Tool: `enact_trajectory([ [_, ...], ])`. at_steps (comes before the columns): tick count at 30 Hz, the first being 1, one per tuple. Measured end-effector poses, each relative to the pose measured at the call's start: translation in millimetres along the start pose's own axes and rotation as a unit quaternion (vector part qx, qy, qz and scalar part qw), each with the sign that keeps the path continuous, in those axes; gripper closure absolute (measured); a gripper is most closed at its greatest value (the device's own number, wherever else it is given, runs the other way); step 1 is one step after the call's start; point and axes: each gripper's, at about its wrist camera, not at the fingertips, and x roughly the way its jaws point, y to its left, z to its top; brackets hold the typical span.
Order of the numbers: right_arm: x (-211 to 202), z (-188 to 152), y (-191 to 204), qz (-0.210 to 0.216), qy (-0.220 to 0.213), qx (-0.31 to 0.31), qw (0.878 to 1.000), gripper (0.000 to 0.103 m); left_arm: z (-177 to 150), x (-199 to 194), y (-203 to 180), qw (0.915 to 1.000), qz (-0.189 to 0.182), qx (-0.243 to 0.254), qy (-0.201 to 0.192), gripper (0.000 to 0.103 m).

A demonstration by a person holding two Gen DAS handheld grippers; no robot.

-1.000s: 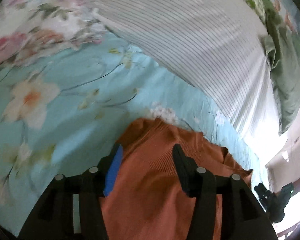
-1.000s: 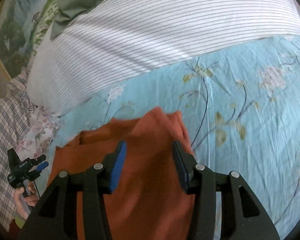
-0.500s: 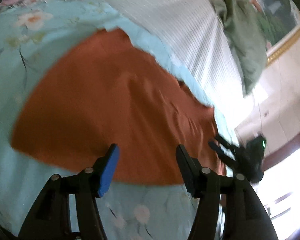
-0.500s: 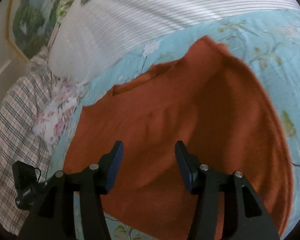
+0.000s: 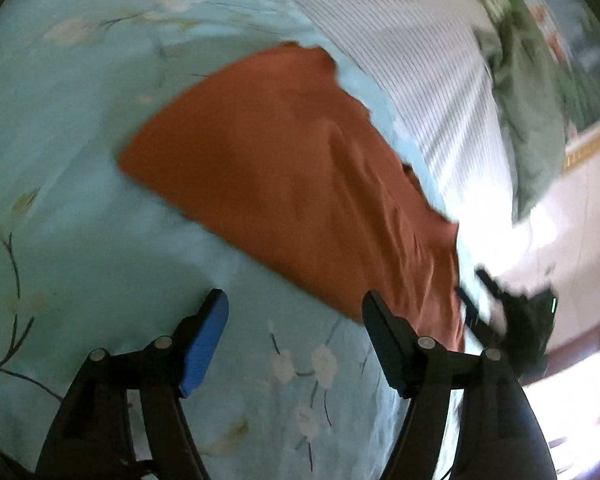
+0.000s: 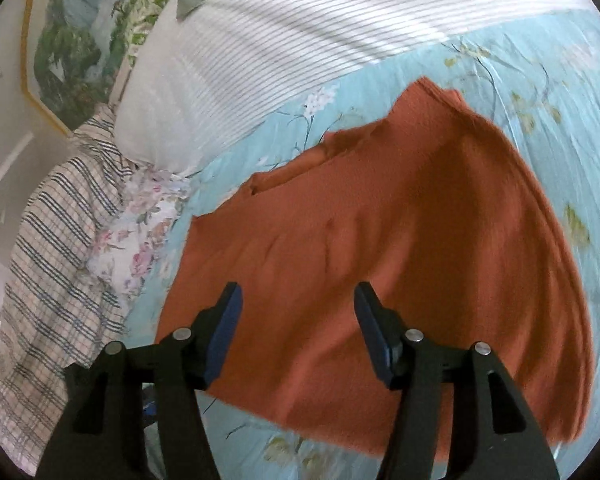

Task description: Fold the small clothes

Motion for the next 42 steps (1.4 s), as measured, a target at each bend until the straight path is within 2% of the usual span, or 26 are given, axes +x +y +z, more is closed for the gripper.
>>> enact_trajectory([
  [6, -25.2, -26.8, 12.3, 0.007, 0.007, -0.001, 1.0, 0.043, 21.6, 12.6, 6.6, 0.9975, 0.023, -0.026, -0.061, 0.033],
  [11, -37.1, -30.8, 12.9, -0.002, 0.006, -0.003, 1.0, 0.043, 52.7, 23.1, 15.4, 0.9933, 0.034, -0.066, -0.089, 0.035],
  [13, -41.6, -30.0, 9.6, -0.004, 0.002, 0.003, 1.0, 0.043, 65.0, 29.2, 14.6, 0.9928, 0.041, -0.062, -0.094, 0.043],
  [14, -43.8, -28.4, 7.3, -0.004, -0.001, 0.006, 1.0, 0.043, 69.5, 31.0, 14.2, 0.9931, 0.044, -0.058, -0.092, 0.061],
  [15, -44.8, -26.4, 5.2, -0.005, -0.001, 0.007, 1.0, 0.043, 73.6, 33.5, 12.6, 0.9941, 0.043, -0.053, -0.085, 0.085],
  [16, -45.8, -24.2, 3.6, -0.007, -0.002, 0.007, 1.0, 0.043, 76.6, 35.0, 8.0, 0.9953, 0.038, -0.043, -0.077, 0.09],
  [18, -46.7, -16.0, -1.5, -0.004, -0.003, 0.006, 1.0, 0.043, 78.5, 30.4, -10.4, 0.9951, 0.049, -0.007, -0.085, 0.091],
  [22, -36.0, 8.6, -16.3, 0.011, 0.016, 0.017, 1.0, 0.043, 67.7, 24.6, -79.7, 0.9858, 0.061, 0.122, -0.097, 0.093],
  [24, -25.9, 20.7, -21.8, 0.035, 0.03, 0.027, 0.999, 0.043, 55.0, 30.7, -116.8, 0.9766, 0.058, 0.185, -0.093, 0.093],
  [26, -11.6, 36.4, -25.5, 0.054, 0.049, 0.031, 0.997, 0.039, 35.6, 44.8, -152.8, 0.9612, 0.066, 0.255, -0.083, 0.093],
  [27, -5.1, 42.3, -25.9, 0.061, 0.057, 0.031, 0.996, 0.036, 19.3, 57.1, -173.1, 0.946, 0.08, 0.304, -0.078, 0.093],
  [28, 1.7, 47.7, -26.2, 0.069, 0.064, 0.032, 0.995, 0.03, 7.3, 65.4, -183.6, 0.9343, 0.092, 0.336, -0.076, 0.093],
  [29, 11.8, 54.1, -26.7, 0.085, 0.076, 0.036, 0.993, 0.026, -9.6, 78.5, -194.1, 0.9172, 0.111, 0.376, -0.071, 0.093],
  [32, 41.3, 65.1, -23.2, 0.1, 0.111, 0.035, 0.988, 0.025, -41.2, 108.6, -202.2, 0.8856, 0.142, 0.439, -0.054, 0.093],
  [35, 75.9, 72.2, -13.7, 0.098, 0.15, 0.02, 0.984, 0.025, -58.1, 117.7, -199.7, 0.8652, 0.161, 0.472, -0.054, 0.093],
  [36, 87.8, 73.3, -11.0, 0.095, 0.164, 0.016, 0.982, 0.025, -61.0, 117.3, -199.6, 0.8595, 0.163, 0.481, -0.058, 0.093],
  [38, 114.7, 79.8, -4.0, 0.089, 0.182, 0.008, 0.979, 0.025, -61.2, 114.8, -199.0, 0.8543, 0.162, 0.49, -0.062, 0.093],
  [40, 140.5, 87.3, 1.4, 0.108, 0.192, 0.009, 0.975, 0.025, -60.1, 114.1, -199.0, 0.8545, 0.157, 0.491, -0.06, 0.093],
  [42, 160.8, 90.7, 2.2, 0.104, 0.203, 0.015, 0.974, 0.028, -59.2, 112.1, -198.4, 0.8557, 0.153, 0.491, -0.06, 0.093],
])
